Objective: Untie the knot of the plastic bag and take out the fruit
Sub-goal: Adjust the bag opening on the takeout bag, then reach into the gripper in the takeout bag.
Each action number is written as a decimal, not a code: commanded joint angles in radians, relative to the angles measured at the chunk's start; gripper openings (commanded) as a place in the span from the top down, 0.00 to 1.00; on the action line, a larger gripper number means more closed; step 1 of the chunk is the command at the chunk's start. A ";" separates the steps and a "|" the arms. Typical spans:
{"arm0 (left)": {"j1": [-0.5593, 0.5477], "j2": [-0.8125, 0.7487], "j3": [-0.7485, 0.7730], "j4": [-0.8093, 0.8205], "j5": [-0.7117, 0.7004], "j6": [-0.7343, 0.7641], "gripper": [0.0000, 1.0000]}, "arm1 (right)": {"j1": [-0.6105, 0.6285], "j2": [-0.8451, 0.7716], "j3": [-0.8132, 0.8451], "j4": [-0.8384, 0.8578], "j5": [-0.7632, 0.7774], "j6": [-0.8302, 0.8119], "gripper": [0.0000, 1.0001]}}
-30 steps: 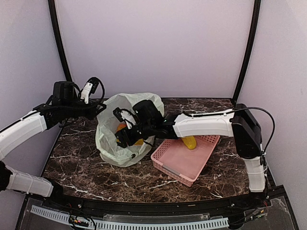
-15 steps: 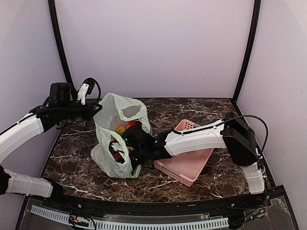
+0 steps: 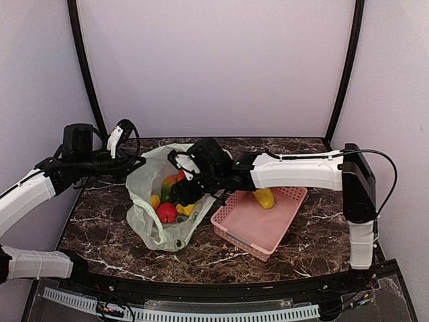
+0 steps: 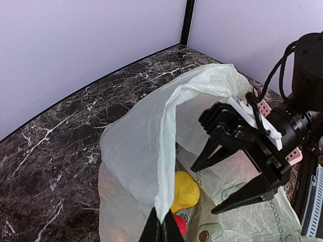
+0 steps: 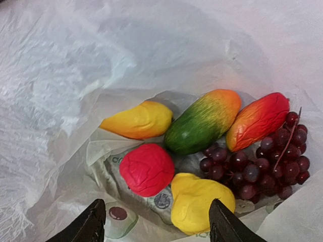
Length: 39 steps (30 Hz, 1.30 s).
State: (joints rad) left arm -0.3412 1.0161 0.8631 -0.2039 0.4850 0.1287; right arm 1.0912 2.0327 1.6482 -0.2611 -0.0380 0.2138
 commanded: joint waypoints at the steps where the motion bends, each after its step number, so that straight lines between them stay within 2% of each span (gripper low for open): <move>1: 0.001 0.007 -0.013 -0.018 0.070 0.024 0.99 | -0.017 0.072 0.097 -0.064 0.105 -0.025 0.34; 10: 0.001 0.022 -0.015 -0.011 0.063 0.018 0.99 | -0.036 0.202 0.247 -0.190 0.165 0.043 0.37; 22: 0.001 0.041 -0.013 -0.012 0.052 0.019 0.99 | -0.043 0.245 0.226 -0.261 0.168 0.216 0.28; 39: 0.001 0.045 -0.012 -0.012 0.056 0.017 0.99 | -0.042 0.318 0.271 -0.296 0.206 0.231 0.26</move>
State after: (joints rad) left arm -0.3412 1.0618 0.8627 -0.2035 0.5278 0.1356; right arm 1.0557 2.3005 1.8877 -0.5293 0.1410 0.4309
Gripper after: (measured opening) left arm 0.010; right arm 0.741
